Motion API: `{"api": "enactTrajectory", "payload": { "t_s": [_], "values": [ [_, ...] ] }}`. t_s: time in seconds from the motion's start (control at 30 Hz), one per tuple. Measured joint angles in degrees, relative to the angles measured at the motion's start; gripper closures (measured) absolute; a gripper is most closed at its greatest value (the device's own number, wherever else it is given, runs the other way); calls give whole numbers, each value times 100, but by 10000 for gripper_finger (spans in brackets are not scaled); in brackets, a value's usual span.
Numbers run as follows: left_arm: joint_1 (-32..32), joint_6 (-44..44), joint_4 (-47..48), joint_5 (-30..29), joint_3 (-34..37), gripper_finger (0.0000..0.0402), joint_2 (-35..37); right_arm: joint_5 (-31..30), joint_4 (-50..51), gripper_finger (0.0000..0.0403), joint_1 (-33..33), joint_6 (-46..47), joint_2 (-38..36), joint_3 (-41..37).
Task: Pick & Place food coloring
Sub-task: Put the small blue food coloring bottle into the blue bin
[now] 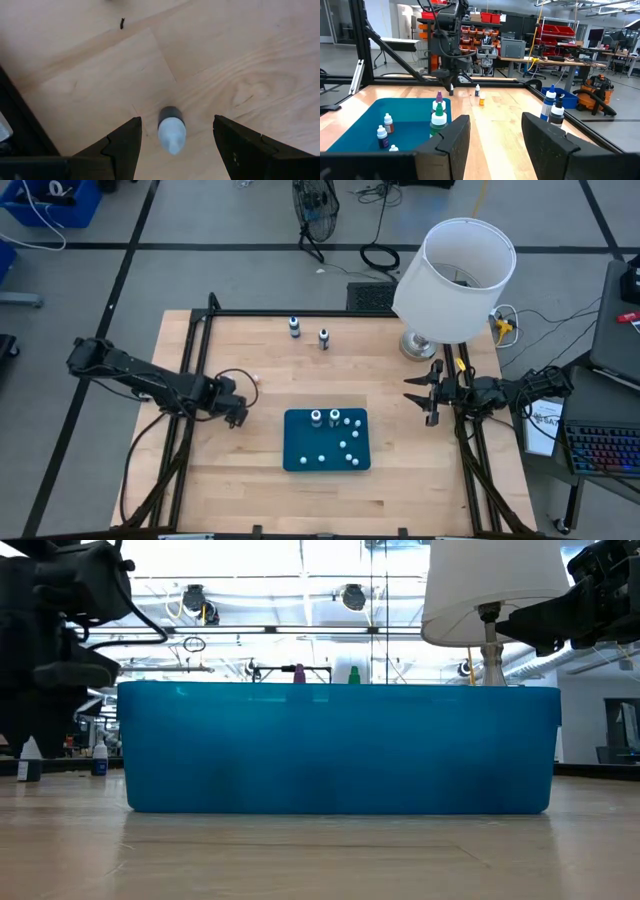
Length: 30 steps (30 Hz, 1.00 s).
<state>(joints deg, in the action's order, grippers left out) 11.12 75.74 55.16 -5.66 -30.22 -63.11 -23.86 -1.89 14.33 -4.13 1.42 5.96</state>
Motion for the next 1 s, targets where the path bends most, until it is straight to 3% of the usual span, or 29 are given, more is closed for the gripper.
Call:
{"api": "enactTrajectory", "payload": {
  "t_s": [0.23,0.53,1.0],
  "values": [
    [-141,-20,0,11,0,158,-68,0,0,236,1,1,1,0],
    [-147,-226,2,112,0,158,-692,0,0,236,0,-1,1,0],
    [-147,-212,2,18,0,171,-695,0,-1,236,0,0,1,0]
  ]
}}
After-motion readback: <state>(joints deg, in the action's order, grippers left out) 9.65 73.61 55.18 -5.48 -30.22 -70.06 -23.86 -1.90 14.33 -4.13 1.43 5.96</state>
